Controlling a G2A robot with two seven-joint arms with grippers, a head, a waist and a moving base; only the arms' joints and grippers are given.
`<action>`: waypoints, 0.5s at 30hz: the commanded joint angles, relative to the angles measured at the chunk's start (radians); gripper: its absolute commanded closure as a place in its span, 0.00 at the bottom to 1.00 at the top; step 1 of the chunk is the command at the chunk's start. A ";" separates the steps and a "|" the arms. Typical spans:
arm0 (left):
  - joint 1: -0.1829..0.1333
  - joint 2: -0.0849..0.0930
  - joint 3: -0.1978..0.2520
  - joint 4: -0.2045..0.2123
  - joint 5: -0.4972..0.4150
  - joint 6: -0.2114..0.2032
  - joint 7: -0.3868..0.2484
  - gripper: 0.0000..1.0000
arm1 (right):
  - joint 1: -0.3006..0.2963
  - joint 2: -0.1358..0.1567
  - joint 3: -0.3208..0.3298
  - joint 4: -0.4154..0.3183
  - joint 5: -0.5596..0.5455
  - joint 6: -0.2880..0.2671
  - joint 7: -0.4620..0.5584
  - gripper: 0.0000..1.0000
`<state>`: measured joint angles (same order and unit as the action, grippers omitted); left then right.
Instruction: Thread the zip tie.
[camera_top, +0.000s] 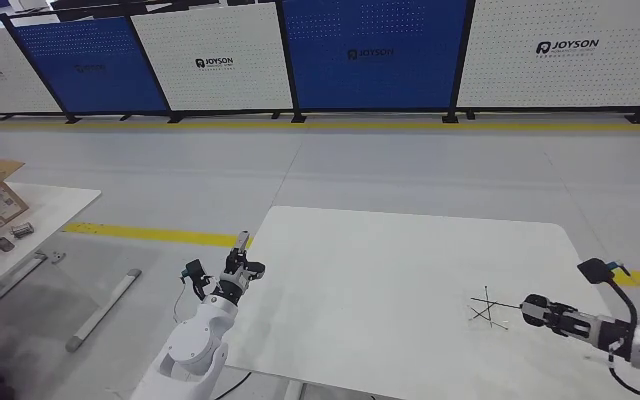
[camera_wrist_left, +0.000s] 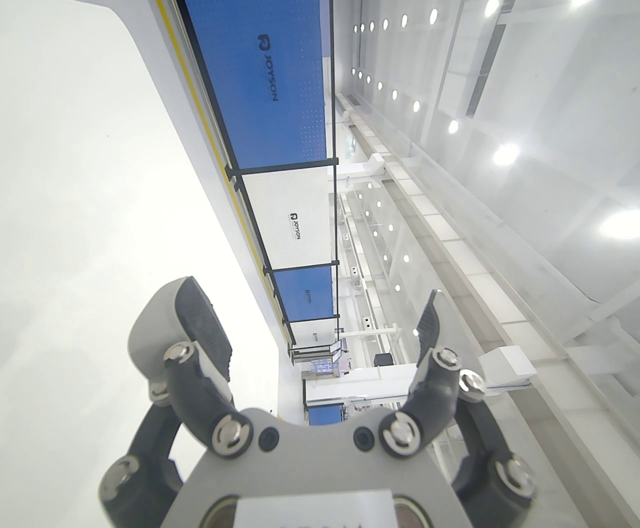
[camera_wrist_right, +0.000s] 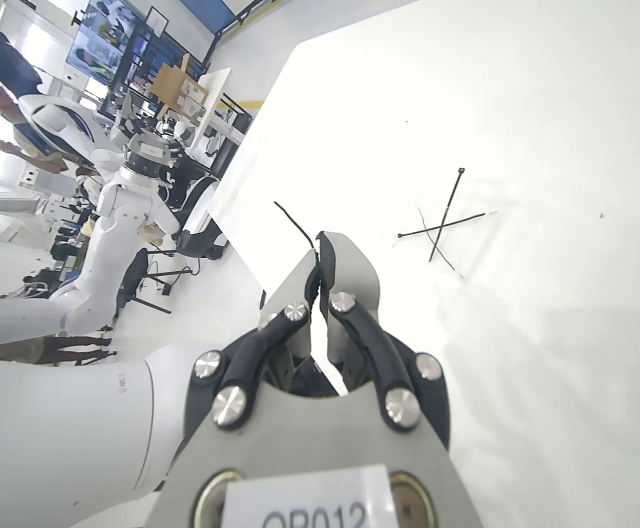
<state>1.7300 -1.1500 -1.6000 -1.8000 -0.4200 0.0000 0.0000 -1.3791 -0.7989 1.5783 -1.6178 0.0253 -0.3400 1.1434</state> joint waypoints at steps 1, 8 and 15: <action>0.000 0.000 0.000 0.000 0.000 0.000 0.000 0.00 | 0.001 0.000 0.000 0.001 0.001 0.000 0.001 1.00; 0.000 0.000 0.000 0.000 0.000 0.000 0.000 0.00 | 0.001 0.000 0.000 0.001 0.001 0.000 0.001 1.00; 0.000 0.000 0.000 0.000 0.000 0.000 0.000 0.00 | -0.015 -0.015 -0.074 -0.037 0.033 0.000 -0.055 1.00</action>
<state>1.7300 -1.1500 -1.6000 -1.8000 -0.4200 0.0000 0.0000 -1.3963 -0.8107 1.5244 -1.6440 0.0730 -0.3400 1.1003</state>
